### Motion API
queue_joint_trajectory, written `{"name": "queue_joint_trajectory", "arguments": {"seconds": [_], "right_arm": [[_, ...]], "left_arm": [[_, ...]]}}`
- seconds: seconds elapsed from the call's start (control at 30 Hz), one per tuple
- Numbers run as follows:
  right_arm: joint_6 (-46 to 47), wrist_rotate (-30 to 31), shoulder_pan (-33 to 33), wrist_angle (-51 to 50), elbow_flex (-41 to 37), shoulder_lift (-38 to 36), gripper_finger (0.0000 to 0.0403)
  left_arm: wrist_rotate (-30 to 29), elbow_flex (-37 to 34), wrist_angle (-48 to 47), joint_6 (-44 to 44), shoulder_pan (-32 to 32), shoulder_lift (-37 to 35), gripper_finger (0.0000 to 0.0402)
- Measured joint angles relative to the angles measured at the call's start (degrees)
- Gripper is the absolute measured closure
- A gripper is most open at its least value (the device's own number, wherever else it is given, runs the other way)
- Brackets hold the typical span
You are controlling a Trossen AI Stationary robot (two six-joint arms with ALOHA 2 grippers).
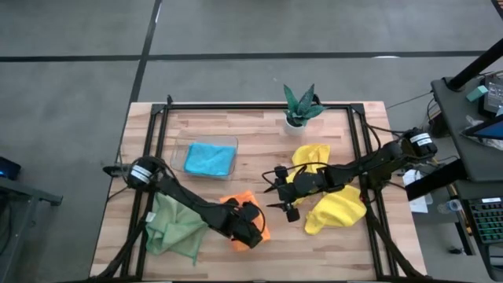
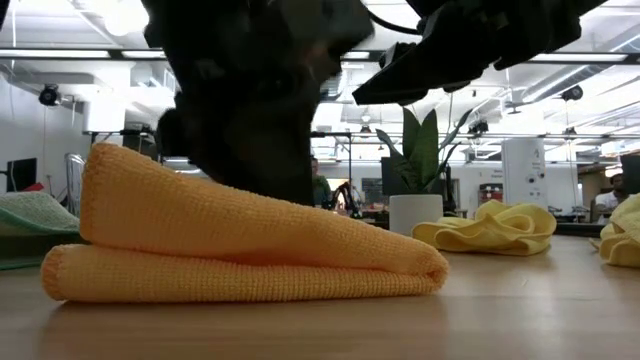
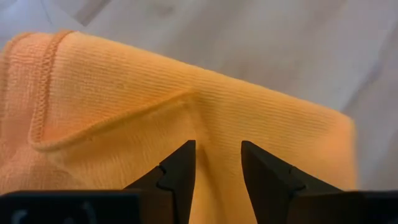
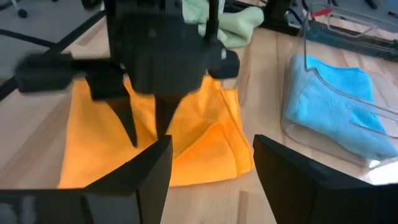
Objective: Fold microfiber towels
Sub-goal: Fold the orange microfiber cloth
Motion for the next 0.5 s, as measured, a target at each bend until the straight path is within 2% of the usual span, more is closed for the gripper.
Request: {"name": "queue_joint_trajectory", "arguments": {"seconds": [0.33, 0.5], "right_arm": [[1.3, 0.0, -0.1, -0.6, -0.5, 0.0, 0.0188], [1.3, 0.0, -0.1, -0.6, -0.8, 0.0, 0.0188]], "left_arm": [[-1.3, 0.0, -0.2, 2.0, 0.4, 2.0, 0.0292], [-1.5, 0.0, -0.6, 3.6, 0.4, 2.0, 0.0338]]}}
